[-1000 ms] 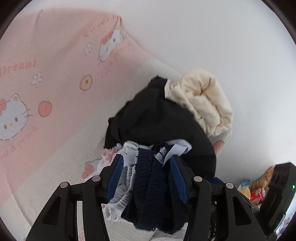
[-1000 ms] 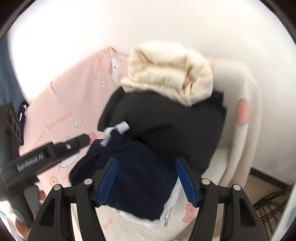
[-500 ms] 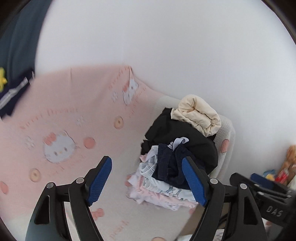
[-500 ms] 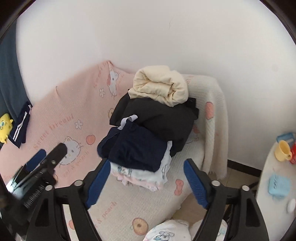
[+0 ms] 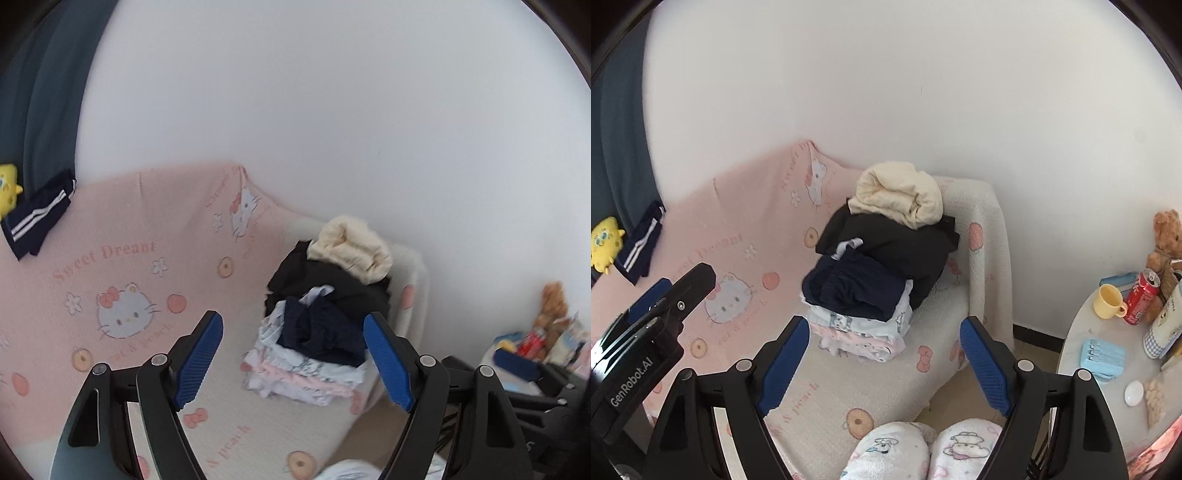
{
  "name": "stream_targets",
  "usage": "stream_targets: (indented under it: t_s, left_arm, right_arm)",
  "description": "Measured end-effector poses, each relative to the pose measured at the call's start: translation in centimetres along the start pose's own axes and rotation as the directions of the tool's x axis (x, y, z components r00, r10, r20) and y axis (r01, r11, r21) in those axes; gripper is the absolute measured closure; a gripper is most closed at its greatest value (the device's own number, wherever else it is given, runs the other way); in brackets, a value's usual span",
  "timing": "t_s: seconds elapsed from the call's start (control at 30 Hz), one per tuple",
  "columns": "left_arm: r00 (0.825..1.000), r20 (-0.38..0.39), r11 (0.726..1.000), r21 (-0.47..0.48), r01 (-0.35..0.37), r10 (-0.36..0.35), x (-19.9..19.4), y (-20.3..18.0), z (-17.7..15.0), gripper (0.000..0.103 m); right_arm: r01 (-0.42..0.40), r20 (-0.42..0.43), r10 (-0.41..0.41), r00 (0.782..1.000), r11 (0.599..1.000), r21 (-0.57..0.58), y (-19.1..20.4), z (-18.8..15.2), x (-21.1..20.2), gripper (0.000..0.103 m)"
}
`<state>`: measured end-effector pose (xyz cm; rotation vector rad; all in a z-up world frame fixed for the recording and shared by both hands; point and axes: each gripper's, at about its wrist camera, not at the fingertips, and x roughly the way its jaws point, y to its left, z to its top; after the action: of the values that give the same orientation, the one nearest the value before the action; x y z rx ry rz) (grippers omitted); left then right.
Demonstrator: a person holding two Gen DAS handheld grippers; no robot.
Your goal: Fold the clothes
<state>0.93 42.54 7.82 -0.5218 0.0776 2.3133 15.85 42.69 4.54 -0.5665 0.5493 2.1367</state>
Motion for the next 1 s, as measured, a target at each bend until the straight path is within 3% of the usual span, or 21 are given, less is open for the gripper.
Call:
stream_targets:
  t_s: [0.07,0.3,0.47,0.53,0.67,0.83,0.9,1.0]
  left_arm:
    - [1.000,0.008,1.000,0.001,0.024,-0.024,-1.2,-0.1,0.2,0.022]
    - [0.999,0.042,0.998,0.059,0.018,-0.020,-4.0,-0.5,0.5,0.019]
    - [0.998,0.060,0.999,0.033,0.015,-0.017,-4.9,0.6,1.2,0.013]
    - [0.999,0.052,1.000,0.025,0.002,-0.003,-4.8,1.0,1.4,0.013]
    - [0.992,0.033,0.992,0.038,-0.121,0.120,-3.9,1.5,0.8,0.013]
    - [0.998,0.008,0.998,-0.017,-0.066,0.066,-3.1,2.2,-0.9,0.010]
    - [0.997,-0.013,0.997,0.020,-0.079,0.080,-2.1,1.7,-1.8,0.004]
    - [0.994,-0.038,0.992,0.073,-0.103,0.106,-0.6,1.0,-3.1,0.002]
  right_arm:
    - [0.023,0.024,-0.023,0.999,1.000,-0.017,0.6,-0.2,-1.5,0.014]
    - [0.081,0.079,-0.072,0.994,0.990,-0.114,2.6,-0.1,-4.4,0.011]
    - [0.031,0.104,-0.014,0.994,0.986,-0.164,3.7,0.8,-4.3,0.000]
    - [0.015,0.099,0.005,0.995,0.980,-0.199,4.1,1.0,-3.7,0.000]
    - [0.025,0.065,-0.011,0.998,0.975,-0.222,4.4,0.2,-1.9,0.000]
    - [-0.044,0.037,0.050,0.998,0.990,-0.131,3.1,-1.7,0.2,0.000]
    - [-0.028,0.028,0.032,0.999,0.993,-0.115,2.4,-2.3,0.9,0.000]
    - [0.039,0.039,-0.033,0.999,0.983,-0.181,1.9,-3.3,1.9,0.000]
